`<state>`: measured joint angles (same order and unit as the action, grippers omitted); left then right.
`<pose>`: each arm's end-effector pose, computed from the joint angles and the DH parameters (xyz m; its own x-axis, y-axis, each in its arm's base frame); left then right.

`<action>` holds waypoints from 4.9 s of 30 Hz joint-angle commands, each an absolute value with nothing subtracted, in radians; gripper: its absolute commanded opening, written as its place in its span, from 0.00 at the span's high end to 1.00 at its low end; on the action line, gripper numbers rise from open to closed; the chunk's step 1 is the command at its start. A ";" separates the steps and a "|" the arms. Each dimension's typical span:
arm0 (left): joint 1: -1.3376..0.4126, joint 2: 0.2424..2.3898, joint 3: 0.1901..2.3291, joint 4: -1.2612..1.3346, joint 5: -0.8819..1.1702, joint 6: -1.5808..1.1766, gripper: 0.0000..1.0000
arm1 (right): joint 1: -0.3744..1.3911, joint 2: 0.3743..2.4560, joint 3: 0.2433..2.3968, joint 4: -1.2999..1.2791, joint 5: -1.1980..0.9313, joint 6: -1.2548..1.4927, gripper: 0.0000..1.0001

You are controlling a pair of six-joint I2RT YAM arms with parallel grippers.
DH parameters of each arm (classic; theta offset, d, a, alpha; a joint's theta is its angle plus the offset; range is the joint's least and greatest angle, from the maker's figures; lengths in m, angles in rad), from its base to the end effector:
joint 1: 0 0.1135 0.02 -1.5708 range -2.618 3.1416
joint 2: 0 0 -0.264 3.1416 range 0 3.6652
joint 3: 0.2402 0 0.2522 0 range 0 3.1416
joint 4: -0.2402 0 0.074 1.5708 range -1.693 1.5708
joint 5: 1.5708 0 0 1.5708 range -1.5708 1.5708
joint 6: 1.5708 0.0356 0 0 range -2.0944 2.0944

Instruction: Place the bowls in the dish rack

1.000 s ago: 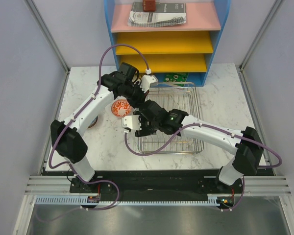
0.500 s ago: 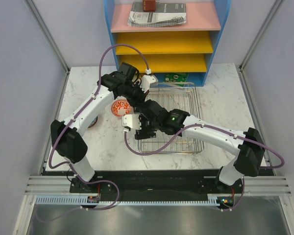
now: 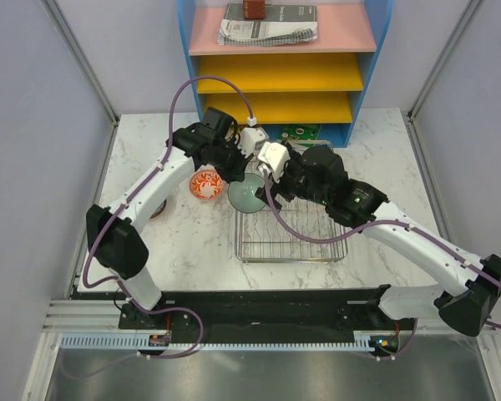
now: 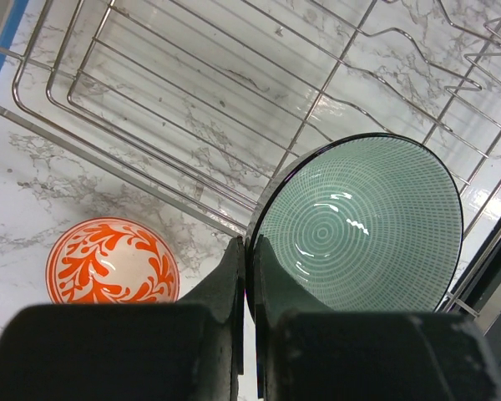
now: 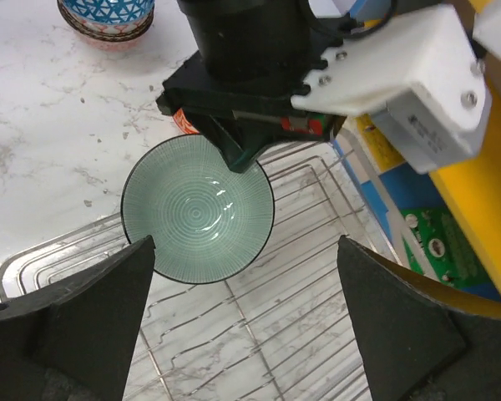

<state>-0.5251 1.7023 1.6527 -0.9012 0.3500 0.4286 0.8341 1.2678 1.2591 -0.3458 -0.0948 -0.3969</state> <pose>0.3094 -0.1934 0.3356 -0.3732 0.6674 -0.6445 0.8778 0.4789 -0.0124 0.1919 0.2166 0.3853 0.0930 -0.4702 -0.8776 -0.8252 0.4568 -0.3322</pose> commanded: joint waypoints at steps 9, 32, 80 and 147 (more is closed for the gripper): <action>-0.529 1.606 1.689 -0.813 0.451 0.457 0.98 | 0.448 1.287 1.115 -0.085 -0.616 0.178 0.02; -0.525 1.588 1.655 -0.638 0.635 0.506 0.98 | 0.321 1.525 0.922 0.556 -1.103 0.941 0.02; -0.522 1.618 1.637 -0.600 0.683 0.471 0.98 | 0.321 1.643 0.821 1.170 -1.149 1.350 0.70; -0.002 1.029 1.011 -0.623 0.468 0.370 0.04 | 0.568 1.845 1.468 -0.434 0.624 -0.333 1.00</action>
<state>-0.0063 1.0630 1.0260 -0.6266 0.4721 0.3859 0.5594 1.8179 1.4025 -0.4858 0.4194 -0.2539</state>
